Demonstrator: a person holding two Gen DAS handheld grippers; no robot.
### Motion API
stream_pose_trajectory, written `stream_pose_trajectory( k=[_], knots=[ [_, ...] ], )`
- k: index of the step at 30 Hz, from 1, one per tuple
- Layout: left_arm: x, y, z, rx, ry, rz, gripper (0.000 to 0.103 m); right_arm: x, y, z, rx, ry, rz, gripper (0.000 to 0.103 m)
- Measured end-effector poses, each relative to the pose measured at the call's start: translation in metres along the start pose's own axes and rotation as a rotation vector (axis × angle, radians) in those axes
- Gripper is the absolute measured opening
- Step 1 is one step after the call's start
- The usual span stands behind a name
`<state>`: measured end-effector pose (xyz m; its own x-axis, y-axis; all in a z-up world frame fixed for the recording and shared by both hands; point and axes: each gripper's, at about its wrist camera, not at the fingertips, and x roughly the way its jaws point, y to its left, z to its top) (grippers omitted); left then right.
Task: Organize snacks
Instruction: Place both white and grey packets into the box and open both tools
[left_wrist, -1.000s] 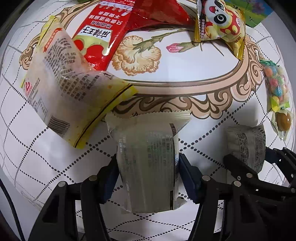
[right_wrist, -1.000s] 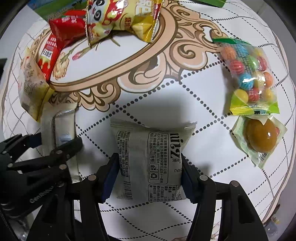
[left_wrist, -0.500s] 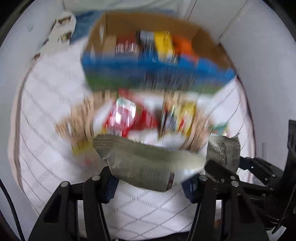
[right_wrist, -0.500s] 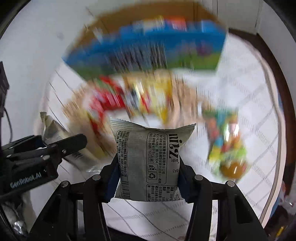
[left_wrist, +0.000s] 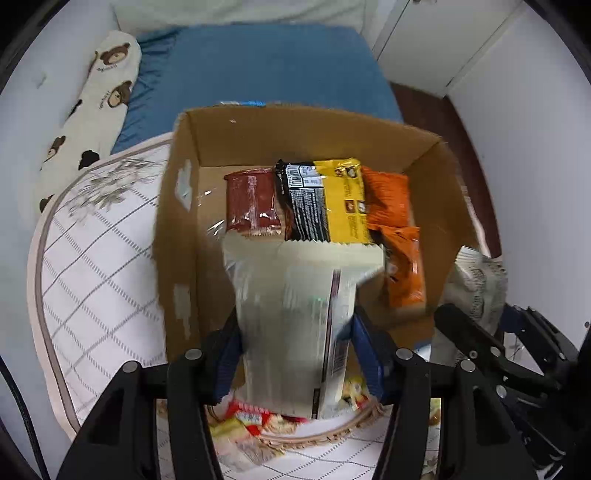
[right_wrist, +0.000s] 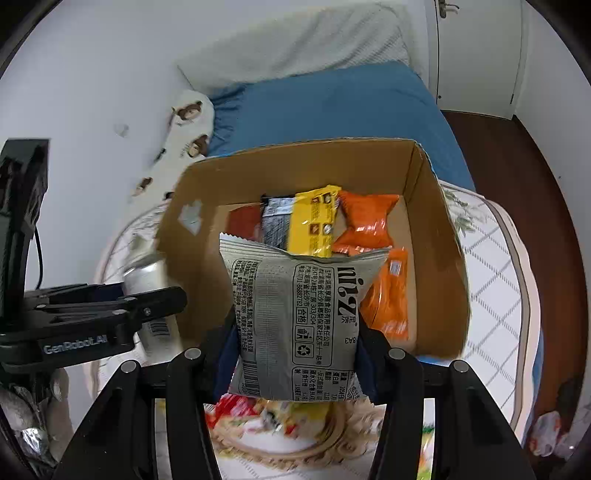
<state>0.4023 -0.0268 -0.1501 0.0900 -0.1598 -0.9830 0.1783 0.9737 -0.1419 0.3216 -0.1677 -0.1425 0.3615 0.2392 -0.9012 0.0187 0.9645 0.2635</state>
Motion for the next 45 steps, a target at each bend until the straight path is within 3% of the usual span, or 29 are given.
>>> stream_pose_trajectory(
  k=[6, 12, 13, 14, 16, 18, 24, 27, 29, 39, 45],
  knots=[
    [0.060, 0.000, 0.031, 0.000, 0.120, 0.018, 0.054, 0.051, -0.011, 0.024, 0.001, 0.087, -0.051, 0.056],
    [0.103, 0.000, 0.028, 0.015, 0.217, 0.040, 0.054, 0.096, -0.020, 0.016, 0.006, 0.235, -0.038, 0.057],
    [0.106, 0.002, 0.026, 0.007, 0.227, 0.040, 0.054, 0.103, -0.021, 0.014, 0.012, 0.266, -0.030, 0.064],
    [0.109, 0.004, 0.024, -0.002, 0.236, 0.039, 0.054, 0.109, -0.023, 0.013, 0.017, 0.291, -0.027, 0.077],
    [0.111, 0.009, 0.019, -0.024, 0.236, 0.033, 0.054, 0.112, -0.025, 0.011, 0.015, 0.285, -0.033, 0.088],
    [0.109, 0.014, 0.015, -0.046, 0.224, 0.028, 0.054, 0.111, -0.028, 0.011, 0.028, 0.279, -0.029, 0.088],
    [0.084, 0.022, 0.001, -0.069, 0.119, 0.052, 0.073, 0.100, -0.034, 0.012, 0.038, 0.249, -0.057, 0.096],
    [0.070, 0.022, -0.007, -0.060, 0.073, 0.058, 0.084, 0.091, -0.036, 0.011, 0.040, 0.232, -0.082, 0.097],
    [0.060, 0.020, -0.013, -0.054, 0.045, 0.076, 0.098, 0.084, -0.036, 0.009, 0.031, 0.216, -0.103, 0.098],
    [0.007, 0.017, -0.034, -0.063, -0.110, 0.084, 0.098, 0.027, -0.032, -0.006, -0.009, 0.104, -0.159, 0.098],
    [-0.029, 0.007, -0.059, -0.034, -0.219, 0.127, 0.098, -0.004, -0.027, -0.017, -0.016, 0.038, -0.167, 0.098]
  ],
)
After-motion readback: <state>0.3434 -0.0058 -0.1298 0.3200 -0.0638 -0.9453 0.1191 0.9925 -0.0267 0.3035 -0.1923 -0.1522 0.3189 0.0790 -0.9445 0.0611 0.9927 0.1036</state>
